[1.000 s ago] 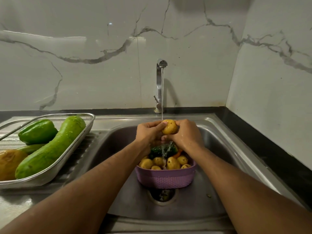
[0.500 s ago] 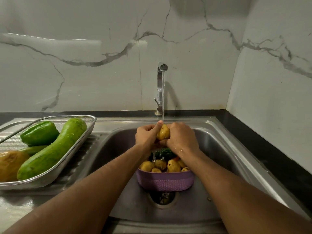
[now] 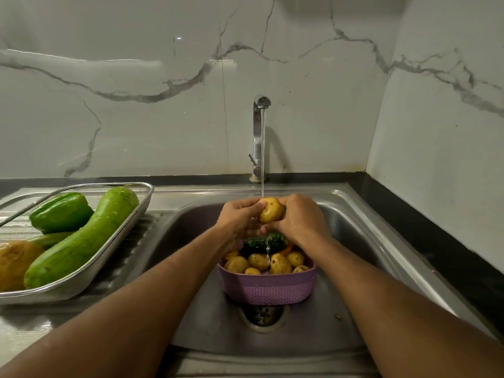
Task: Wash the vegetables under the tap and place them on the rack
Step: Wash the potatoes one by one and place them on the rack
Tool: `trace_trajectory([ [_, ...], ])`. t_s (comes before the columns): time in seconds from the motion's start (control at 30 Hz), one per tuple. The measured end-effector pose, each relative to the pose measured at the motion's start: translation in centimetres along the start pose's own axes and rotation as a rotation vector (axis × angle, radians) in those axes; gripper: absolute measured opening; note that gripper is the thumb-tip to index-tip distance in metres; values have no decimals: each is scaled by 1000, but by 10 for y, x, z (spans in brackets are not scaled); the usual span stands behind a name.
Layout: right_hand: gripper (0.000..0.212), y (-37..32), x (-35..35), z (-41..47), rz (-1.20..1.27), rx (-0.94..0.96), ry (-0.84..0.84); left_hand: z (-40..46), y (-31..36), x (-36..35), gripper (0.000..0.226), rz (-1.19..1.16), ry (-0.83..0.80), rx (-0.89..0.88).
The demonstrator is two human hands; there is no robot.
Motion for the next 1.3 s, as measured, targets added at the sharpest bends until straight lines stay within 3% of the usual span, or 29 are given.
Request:
trace_trajectory([
  [0.33,52,-17,3,-3,-153,112,26,-4,-2,-2,37,18,233,-70],
  [0.5,59,-10,2,-2,-52,73,23,-4,-1,-2,29,-64,168,18],
  [0.63,76,-3,1,-2,7,28,1,-3,2,-3,17,-65,100,52],
  [0.87,62,4,2,0,35,31,17,1,-1,-7,27,1,19,38],
  [1.07,52,-11,0,1,0,76,2,1,2,2,28,-2,234,-49],
  [1.3,59,-9,-6,0,54,37,-47,2,-1,5,36,39,274,-48],
])
Point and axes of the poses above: each hand's wrist, its own z-axis towards the middle knuckle, its own x-axis out of the back of the hand, y = z × x, the point moved 4 cm from there along z, towards the middle knuckle, and after that the axes turned 2 degrees about -x, right-handed, at the moved point
